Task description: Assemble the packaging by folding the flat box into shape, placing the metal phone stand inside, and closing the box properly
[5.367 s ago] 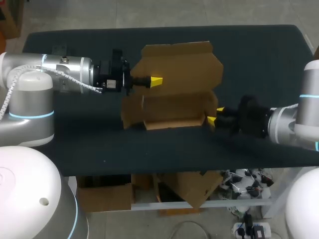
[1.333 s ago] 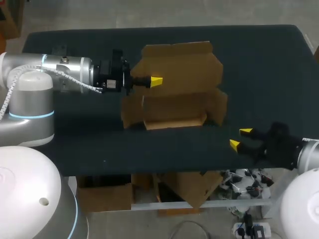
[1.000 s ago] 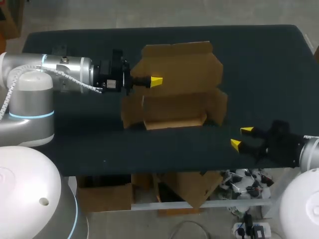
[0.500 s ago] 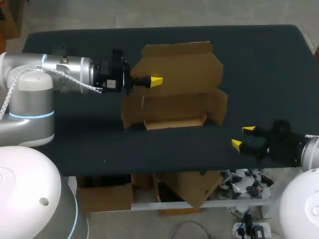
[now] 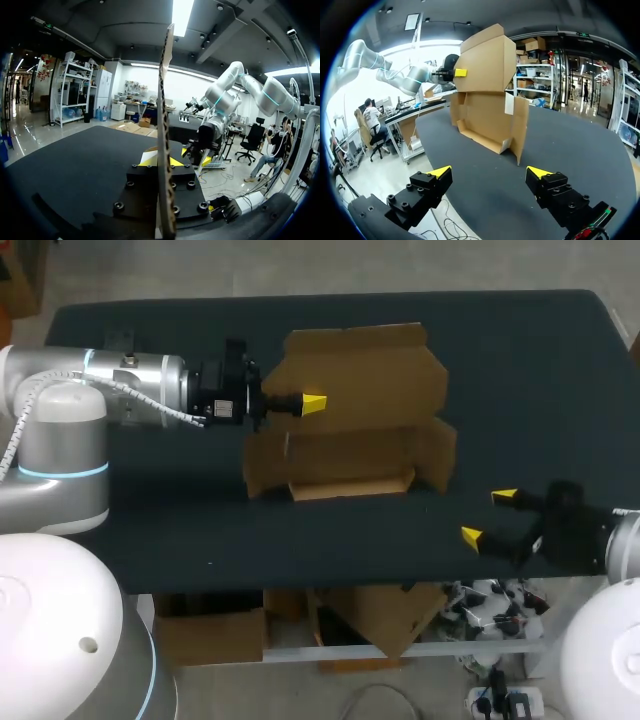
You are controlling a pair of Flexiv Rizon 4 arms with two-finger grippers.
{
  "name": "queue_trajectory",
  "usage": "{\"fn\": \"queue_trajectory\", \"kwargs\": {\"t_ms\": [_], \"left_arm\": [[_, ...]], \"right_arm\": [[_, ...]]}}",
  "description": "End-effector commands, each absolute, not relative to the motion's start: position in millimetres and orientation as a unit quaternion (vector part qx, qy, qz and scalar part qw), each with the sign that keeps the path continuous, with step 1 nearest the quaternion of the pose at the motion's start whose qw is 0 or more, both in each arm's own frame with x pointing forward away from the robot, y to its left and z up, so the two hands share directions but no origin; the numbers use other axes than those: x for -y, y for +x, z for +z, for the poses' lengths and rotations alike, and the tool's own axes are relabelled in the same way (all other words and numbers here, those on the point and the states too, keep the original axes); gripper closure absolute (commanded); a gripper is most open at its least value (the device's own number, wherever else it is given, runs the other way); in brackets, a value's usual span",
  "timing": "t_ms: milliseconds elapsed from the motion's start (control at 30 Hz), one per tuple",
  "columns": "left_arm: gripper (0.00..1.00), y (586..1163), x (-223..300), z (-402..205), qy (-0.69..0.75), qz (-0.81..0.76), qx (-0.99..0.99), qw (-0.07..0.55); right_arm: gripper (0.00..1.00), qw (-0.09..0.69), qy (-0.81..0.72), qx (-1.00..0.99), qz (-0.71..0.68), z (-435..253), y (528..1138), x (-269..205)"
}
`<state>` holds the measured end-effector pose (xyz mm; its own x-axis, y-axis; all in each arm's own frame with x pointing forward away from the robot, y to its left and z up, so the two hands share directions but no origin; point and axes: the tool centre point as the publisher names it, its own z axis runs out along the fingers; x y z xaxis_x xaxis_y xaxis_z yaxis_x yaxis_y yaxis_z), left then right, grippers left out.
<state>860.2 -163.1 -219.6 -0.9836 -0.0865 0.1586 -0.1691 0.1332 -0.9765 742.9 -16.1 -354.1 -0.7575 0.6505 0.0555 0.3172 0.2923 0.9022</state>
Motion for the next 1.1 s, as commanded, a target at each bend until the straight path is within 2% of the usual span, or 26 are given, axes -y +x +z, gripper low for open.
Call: {"fn": "queue_trajectory", "kwargs": {"t_ms": [33,1100], "left_arm": [[1.00,860.4,164.2,-222.3,0.085,0.653,0.752,0.032],[1.00,853.9,164.2,-223.4,0.076,0.647,0.758,0.029]], "right_arm": [[0.00,0.165,0.308,-0.786,0.510,-351.7,740.9,17.4],[0.00,0.165,0.308,-0.786,0.510,-351.6,741.1,17.5]]}}
